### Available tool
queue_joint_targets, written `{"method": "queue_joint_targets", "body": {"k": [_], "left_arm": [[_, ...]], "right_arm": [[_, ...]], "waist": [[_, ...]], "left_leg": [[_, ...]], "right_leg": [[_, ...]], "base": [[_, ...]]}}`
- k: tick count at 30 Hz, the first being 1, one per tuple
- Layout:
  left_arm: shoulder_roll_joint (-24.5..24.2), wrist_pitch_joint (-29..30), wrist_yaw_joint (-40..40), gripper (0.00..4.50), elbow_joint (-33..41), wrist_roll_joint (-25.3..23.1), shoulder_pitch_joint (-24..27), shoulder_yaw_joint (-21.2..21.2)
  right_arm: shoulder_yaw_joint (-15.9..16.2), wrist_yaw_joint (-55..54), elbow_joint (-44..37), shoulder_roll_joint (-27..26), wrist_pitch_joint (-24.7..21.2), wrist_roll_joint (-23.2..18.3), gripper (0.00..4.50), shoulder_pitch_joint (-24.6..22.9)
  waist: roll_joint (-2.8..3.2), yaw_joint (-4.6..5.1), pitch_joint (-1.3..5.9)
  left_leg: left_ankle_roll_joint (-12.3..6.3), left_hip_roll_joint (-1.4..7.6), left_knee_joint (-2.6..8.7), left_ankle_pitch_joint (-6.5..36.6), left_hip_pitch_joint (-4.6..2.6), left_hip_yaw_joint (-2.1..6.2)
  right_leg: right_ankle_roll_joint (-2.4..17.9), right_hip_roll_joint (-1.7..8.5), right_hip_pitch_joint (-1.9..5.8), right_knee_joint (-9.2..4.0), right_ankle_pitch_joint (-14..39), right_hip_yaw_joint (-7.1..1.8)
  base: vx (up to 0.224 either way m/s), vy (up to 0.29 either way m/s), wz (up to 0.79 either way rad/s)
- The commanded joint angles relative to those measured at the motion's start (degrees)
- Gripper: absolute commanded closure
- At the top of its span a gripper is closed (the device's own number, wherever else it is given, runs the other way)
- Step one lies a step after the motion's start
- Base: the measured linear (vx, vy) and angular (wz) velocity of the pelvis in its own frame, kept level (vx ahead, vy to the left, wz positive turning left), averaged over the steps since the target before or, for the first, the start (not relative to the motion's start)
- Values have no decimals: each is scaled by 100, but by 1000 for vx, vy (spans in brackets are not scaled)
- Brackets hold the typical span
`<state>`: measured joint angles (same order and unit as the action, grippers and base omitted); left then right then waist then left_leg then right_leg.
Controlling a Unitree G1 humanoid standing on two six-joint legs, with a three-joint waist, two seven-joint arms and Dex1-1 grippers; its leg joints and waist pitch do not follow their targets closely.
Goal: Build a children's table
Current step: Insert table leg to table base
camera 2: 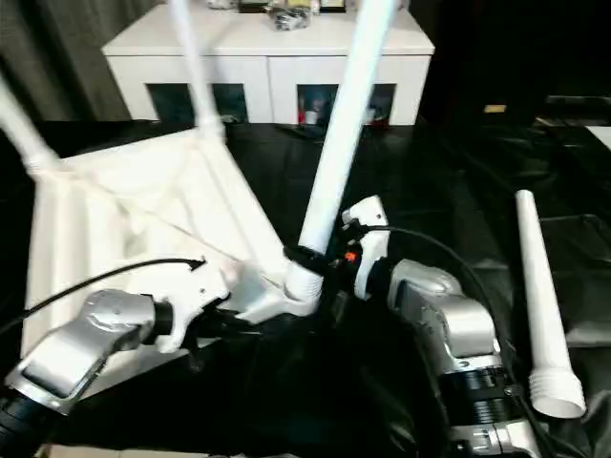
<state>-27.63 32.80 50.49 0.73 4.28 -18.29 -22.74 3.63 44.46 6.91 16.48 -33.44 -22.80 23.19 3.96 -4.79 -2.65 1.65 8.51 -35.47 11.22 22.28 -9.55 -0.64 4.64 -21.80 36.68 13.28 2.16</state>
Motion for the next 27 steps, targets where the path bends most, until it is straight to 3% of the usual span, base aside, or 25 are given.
{"method": "queue_joint_targets", "body": {"k": [1,9,13,27], "left_arm": [[127,-77,80,450,47,87,21,-146],[49,-102,107,450,16,58,-18,-96],[28,-105,128,450,39,37,12,-60],[-58,-154,206,450,-54,38,-43,-29]], "right_arm": [[122,73,98,-19,-13,57,262,135],[196,78,290,-14,41,178,262,187],[208,52,435,42,111,236,262,120],[164,66,443,178,52,247,262,-64]], "waist": [[-67,22,319],[-73,8,327],[-63,17,316],[-18,23,312]], "left_leg": [[-25,409,516,1217,-136,142],[-54,406,515,1064,-109,134],[-2,411,533,1223,-116,138],[70,413,551,1390,-127,145]], "right_leg": [[1438,391,159,-467,682,-244],[1373,392,165,-455,522,-243],[1340,392,154,-474,754,-241],[1363,382,147,-485,695,-242]], "base": [[0,0,0],[0,0,0],[0,0,0],[0,0,0]]}}
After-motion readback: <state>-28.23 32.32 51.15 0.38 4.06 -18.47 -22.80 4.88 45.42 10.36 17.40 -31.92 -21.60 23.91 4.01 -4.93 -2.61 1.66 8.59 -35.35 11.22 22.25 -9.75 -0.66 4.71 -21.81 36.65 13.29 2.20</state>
